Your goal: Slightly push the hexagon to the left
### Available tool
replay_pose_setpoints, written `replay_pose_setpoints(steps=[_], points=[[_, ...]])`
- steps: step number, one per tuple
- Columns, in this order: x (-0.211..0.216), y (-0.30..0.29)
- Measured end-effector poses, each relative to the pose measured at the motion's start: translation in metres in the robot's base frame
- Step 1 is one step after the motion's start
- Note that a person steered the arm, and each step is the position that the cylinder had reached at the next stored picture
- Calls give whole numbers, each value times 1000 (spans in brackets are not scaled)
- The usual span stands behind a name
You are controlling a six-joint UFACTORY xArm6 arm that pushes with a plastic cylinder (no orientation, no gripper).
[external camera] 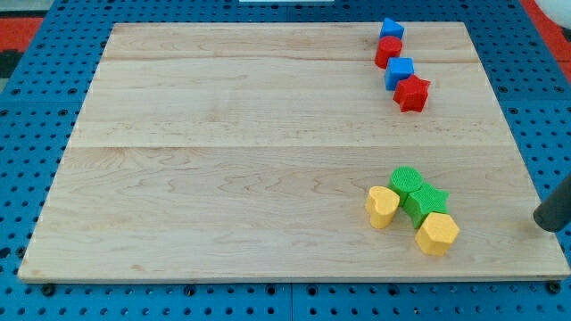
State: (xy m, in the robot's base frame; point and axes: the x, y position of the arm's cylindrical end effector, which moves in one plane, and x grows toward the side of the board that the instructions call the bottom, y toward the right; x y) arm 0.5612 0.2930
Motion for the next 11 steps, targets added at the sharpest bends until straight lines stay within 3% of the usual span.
replay_pose_setpoints(steps=[3,5,6,11], points=[[26,0],[24,-99],[16,-118],[13,-97]])
